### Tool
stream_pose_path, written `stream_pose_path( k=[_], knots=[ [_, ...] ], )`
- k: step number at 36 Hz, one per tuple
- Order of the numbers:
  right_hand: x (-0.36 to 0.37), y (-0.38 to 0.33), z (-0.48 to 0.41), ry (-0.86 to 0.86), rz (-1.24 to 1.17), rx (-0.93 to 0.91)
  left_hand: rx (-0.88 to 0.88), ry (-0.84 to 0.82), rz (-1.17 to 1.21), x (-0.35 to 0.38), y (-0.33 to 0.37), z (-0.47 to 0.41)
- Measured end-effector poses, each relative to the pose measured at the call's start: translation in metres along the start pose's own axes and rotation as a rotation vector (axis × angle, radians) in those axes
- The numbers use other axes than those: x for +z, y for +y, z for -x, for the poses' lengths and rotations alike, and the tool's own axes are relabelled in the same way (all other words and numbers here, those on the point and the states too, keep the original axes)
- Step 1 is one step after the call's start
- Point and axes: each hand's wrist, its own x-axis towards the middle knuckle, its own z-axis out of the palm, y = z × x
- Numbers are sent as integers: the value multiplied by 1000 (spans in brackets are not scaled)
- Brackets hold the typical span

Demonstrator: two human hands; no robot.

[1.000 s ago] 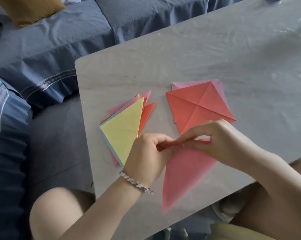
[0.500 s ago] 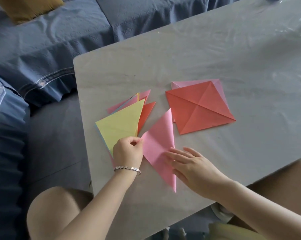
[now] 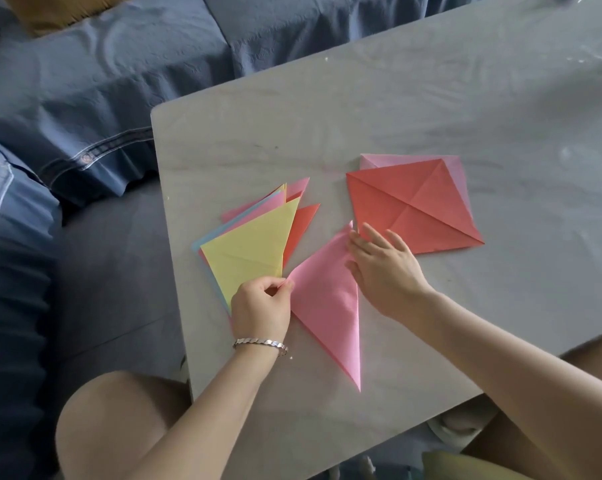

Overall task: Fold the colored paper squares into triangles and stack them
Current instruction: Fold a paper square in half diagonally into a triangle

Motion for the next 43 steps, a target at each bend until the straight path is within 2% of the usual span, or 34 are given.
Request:
stream_pose_path(
  k=[8,27,32,36,40,43],
  knots=[
    [0,6,-24,58,-58,44,-10,-7,5,0,-2,-2],
    [2,-4,42,-216,0,-155,-32,-31,54,-1,-2,-2],
    [11,-12,61,-211,19,-220,-29,-26,52,-1,-2,-3],
    [13,-12,69,-237,40,-195,-35,-29,68,0,-2,-3],
    [8,-8,69,-251,-62,-268,-74,-59,146,-2,-2,-5],
    [-2,0,65,-150,-194,-272,-80,-53,216,-7,1,-9]
  ],
)
